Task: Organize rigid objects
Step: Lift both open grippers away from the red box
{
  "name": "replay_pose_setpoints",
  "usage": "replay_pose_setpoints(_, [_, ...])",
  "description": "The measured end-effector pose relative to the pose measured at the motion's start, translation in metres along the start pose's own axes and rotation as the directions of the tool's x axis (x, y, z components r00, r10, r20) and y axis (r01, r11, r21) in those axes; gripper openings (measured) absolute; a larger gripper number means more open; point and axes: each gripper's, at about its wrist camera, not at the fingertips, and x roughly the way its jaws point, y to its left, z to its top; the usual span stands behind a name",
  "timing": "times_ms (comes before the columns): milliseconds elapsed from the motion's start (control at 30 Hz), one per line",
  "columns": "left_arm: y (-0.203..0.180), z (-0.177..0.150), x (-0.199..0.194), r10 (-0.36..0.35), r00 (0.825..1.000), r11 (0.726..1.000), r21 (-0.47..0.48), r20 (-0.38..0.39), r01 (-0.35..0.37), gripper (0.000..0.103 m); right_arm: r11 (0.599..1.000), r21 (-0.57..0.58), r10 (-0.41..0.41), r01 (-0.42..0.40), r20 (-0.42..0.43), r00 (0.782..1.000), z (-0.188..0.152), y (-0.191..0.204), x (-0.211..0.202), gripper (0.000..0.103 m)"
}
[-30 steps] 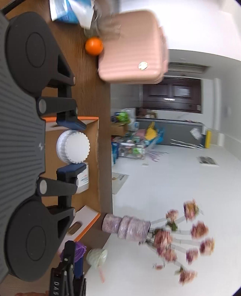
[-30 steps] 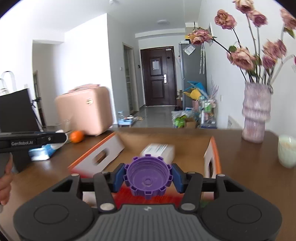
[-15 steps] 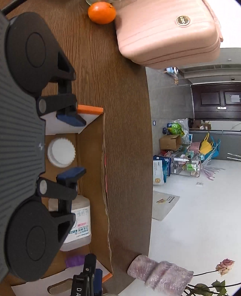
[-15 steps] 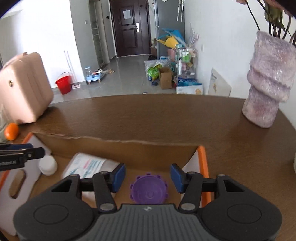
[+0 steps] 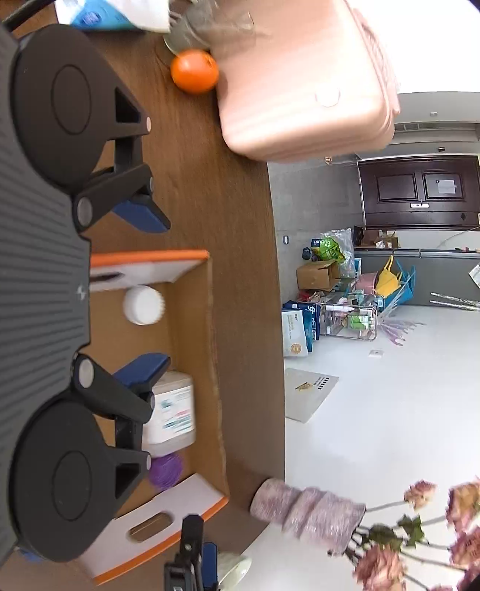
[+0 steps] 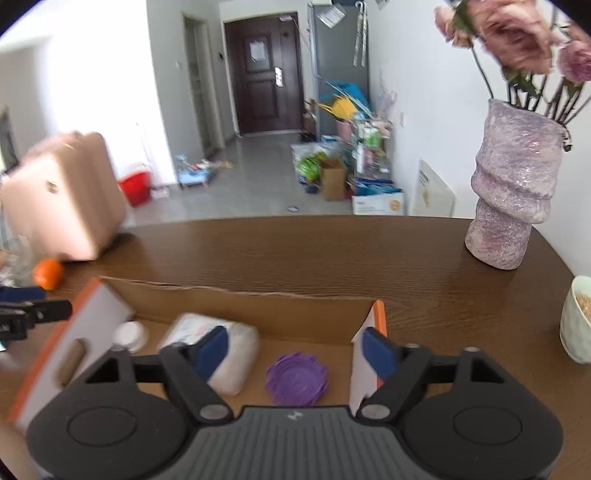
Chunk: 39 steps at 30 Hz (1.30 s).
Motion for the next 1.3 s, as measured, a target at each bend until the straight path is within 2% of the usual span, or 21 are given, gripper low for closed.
replay_pose_setpoints(133, [0.007, -0.010, -0.053, 0.023, 0.999, 1.000, -0.007, 0.037, -0.023, 0.077, 1.000, -0.005, 0.005, -0.005, 0.010, 1.000, -0.013, -0.001, -0.045, 0.083])
replay_pose_setpoints(233, [0.008, -0.021, -0.089, 0.037, 0.997, 0.999, -0.013, 0.061, -0.037, 0.078, 1.000, 0.017, 0.012, -0.013, 0.051, 0.999, -0.025, 0.003, -0.083, 0.083])
replay_pose_setpoints(400, [0.005, -0.052, -0.151, 0.063, 0.986, 0.998, 0.001, 0.152, -0.064, 0.083, 0.999, 0.011, 0.040, -0.042, 0.124, 0.991, -0.054, 0.016, -0.146, 0.084])
replay_pose_setpoints(567, [-0.008, -0.107, -0.209, 0.086, 0.962, 0.991, 0.073, 0.260, -0.109, 0.086, 0.996, -0.060, 0.071, -0.060, 0.200, 0.977, -0.099, 0.036, -0.205, 0.087])
replay_pose_setpoints(700, [-0.026, -0.164, -0.248, 0.059, 0.926, 0.987, 0.117, 0.372, -0.110, 0.095, 0.990, -0.125, 0.100, -0.067, 0.275, 0.956, -0.152, 0.054, -0.248, 0.091])
replay_pose_setpoints(767, [-0.040, -0.193, -0.257, 0.065, 0.919, 0.982, 0.136, 0.388, -0.127, 0.095, 0.986, -0.147, 0.119, -0.078, 0.296, 0.948, -0.179, 0.063, -0.263, 0.092])
replay_pose_setpoints(933, [-0.063, -0.258, -0.283, 0.009, 0.915, 0.989, 0.133, 0.404, -0.069, 0.095, 0.992, -0.097, 0.106, -0.079, 0.310, 0.945, -0.240, 0.074, -0.286, 0.092])
replay_pose_setpoints(1067, [-0.070, -0.302, -0.305, 0.018, 0.910, 0.994, 0.091, 0.415, -0.061, 0.097, 0.995, -0.095, 0.067, -0.038, 0.328, 0.942, -0.288, 0.085, -0.306, 0.092])
replay_pose_setpoints(1167, [-0.069, -0.334, -0.318, 0.037, 0.915, 0.997, 0.044, 0.401, -0.060, 0.098, 0.997, -0.058, 0.064, -0.047, 0.349, 0.935, -0.321, 0.088, -0.323, 0.092])
replay_pose_setpoints(1300, [-0.072, -0.365, -0.323, 0.093, 0.931, 0.987, 0.087, 0.354, -0.132, 0.098, 0.998, -0.012, 0.066, -0.066, 0.347, 0.935, -0.362, 0.086, -0.337, 0.092])
